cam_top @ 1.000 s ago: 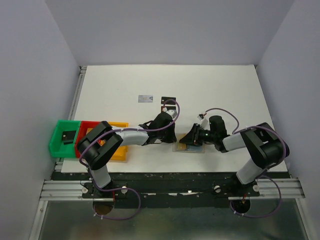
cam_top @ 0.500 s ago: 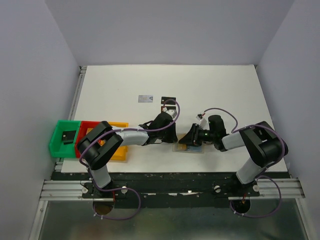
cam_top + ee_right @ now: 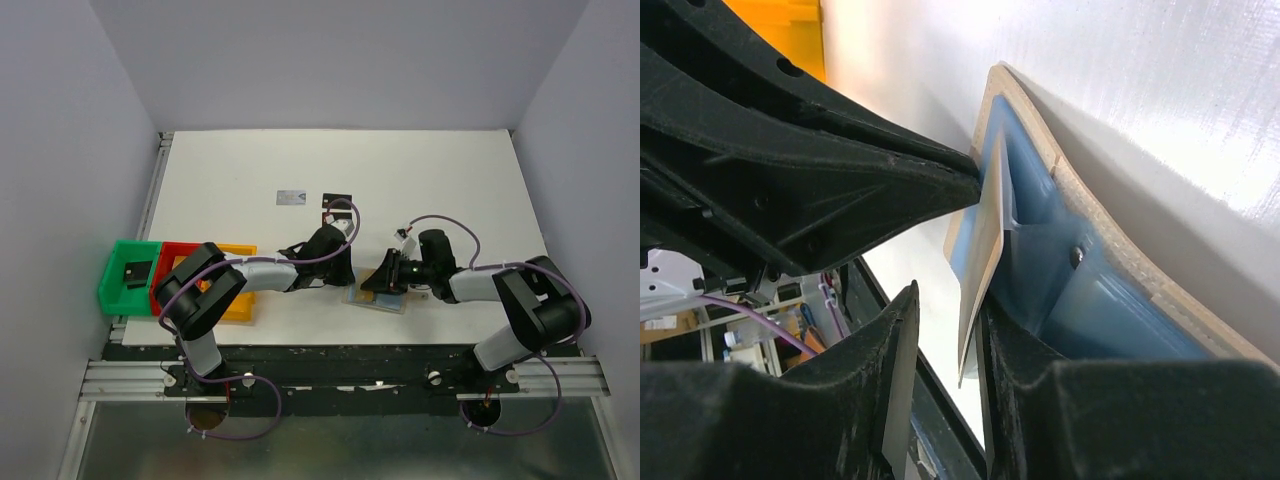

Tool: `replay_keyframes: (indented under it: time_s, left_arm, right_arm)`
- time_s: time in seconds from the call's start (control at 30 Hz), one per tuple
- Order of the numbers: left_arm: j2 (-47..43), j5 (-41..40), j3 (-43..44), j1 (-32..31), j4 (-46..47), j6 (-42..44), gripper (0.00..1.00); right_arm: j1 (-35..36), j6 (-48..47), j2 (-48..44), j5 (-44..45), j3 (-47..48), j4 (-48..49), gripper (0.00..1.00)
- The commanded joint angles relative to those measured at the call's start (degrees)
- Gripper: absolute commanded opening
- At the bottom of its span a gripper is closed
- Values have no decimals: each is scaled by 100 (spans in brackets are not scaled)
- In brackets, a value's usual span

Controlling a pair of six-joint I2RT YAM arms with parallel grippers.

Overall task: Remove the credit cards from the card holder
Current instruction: Remove the credit card from the card holder.

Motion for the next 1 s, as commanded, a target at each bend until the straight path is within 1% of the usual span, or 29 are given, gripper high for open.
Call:
replay_keyframes:
  time_s: [0.0,0.1,0.27,0.3,0.37,0.97]
  left_arm:
    - [71,-142,-149,-66,-421,16,21]
    - [89,-143,-140,-66,-456,7,17]
    - [133,-151,-105,-58,-535,7,6]
    - [133,-151,-88,-66,-535,-1,3]
    - [142,-151,-87,-66,-544,-1,0]
    - [221,-239,-52,-57,-685,-54,0]
  right_arm:
    - [15,-119,-209,103,125,-240,36]
    - [15,-154,-297,130,143,-345,36]
    - [15,-180,-402,182,143,-468,35]
    - [15,-180,-411,191,152,-477,35]
    - [15,-180,-455,209,134,-495,34]
    - [-11,-277,-886,411,90,-916,33]
